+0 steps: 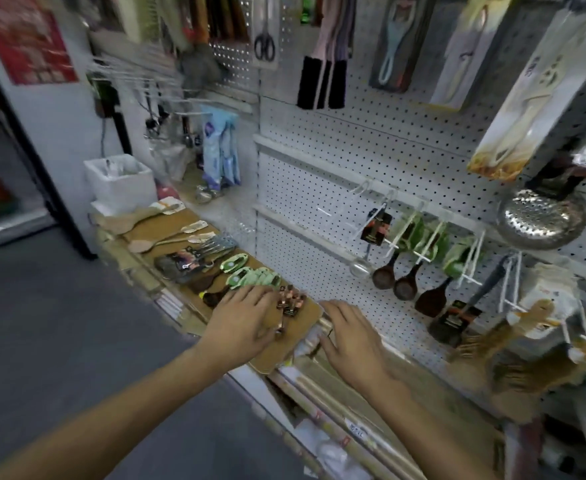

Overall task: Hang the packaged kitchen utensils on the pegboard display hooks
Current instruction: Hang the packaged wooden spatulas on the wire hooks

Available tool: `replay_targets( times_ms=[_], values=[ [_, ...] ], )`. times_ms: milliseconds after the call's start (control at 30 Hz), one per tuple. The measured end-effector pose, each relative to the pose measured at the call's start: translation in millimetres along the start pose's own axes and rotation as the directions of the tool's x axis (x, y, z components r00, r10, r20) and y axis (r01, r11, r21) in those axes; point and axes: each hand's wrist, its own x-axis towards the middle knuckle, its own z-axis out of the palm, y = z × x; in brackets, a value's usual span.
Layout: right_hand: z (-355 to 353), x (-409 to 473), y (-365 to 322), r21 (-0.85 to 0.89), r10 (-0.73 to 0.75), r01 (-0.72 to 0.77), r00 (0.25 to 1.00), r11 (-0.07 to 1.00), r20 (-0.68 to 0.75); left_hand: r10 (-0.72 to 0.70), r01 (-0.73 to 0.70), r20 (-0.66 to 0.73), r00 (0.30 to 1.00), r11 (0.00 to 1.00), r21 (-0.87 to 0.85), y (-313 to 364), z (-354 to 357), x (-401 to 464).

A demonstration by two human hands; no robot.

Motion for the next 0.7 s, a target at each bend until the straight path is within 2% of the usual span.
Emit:
replay_targets(
  times_ms=[333, 700],
  values=[
    [37, 71, -117, 0.053, -0.150, 0.146, 0.986, 0.988, 0.068, -0.202, 0.202, -0.041, 0.979, 0.979, 0.011, -123, -34, -65],
    [105, 177, -165, 0.081, -0.282, 0.272, 0.945, 0.959, 0.164, -0.373, 0.373, -0.018, 0.928, 0.927, 0.033, -220, -28, -52]
  ],
)
